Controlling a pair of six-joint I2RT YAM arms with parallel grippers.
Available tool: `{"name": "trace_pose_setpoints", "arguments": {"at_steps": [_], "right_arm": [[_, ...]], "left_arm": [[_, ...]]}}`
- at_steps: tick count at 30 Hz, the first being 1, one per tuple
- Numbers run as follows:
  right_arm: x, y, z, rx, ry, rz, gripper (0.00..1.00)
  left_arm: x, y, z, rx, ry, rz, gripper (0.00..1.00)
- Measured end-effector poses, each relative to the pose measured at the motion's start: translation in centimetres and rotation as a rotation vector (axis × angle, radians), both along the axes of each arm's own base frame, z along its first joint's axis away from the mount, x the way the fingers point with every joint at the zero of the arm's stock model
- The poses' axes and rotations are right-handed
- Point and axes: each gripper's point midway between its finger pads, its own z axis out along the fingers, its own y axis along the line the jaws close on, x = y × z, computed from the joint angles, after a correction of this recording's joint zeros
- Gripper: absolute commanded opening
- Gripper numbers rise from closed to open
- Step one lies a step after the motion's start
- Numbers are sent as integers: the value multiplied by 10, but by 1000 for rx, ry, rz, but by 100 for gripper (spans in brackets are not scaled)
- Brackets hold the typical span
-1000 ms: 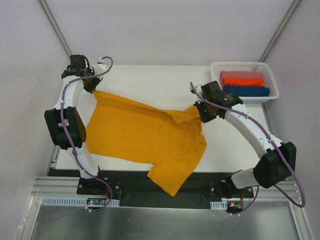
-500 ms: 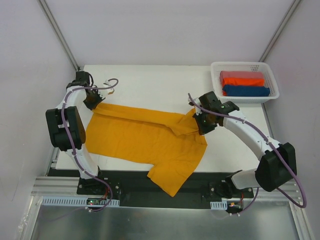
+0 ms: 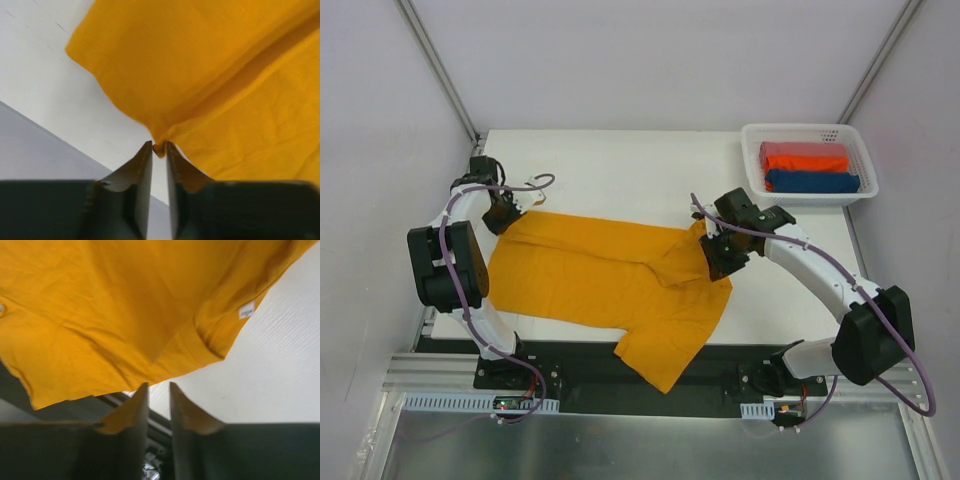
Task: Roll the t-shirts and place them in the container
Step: Fold the T-shirt at the center of the board.
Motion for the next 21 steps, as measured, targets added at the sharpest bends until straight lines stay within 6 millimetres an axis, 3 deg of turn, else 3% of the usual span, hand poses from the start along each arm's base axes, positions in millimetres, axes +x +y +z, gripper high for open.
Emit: {"name": "trace_pose_setpoints", "arguments": {"at_steps": [2,4,8,10,12,15,17,21], "right_arm": [[-2,-2,7,5,14,8,42],[12,-5,29,26,-10,-20,43],[81,-18,82,92,-163,-148,45],[105,-27,88,89,-192,-190,48],[124,-29,78,81,-178,-213,49],[137,-26,45,55,-95,-218,53],[141,-23,23,32,-47,-205,54],[154,-23,2,-6,-22,-162,52]], "left_arm": [[-8,1,-1,6,19,8,36],[-13,2,4,7,21,18,40],[-8,0,27,-38,-25,117,41],[5,-2,42,-78,-61,192,40],[22,-4,56,-128,-97,282,38],[46,-8,61,-206,-114,399,37],[52,-12,52,-251,-87,454,37],[48,-24,24,-322,24,547,33]]}}
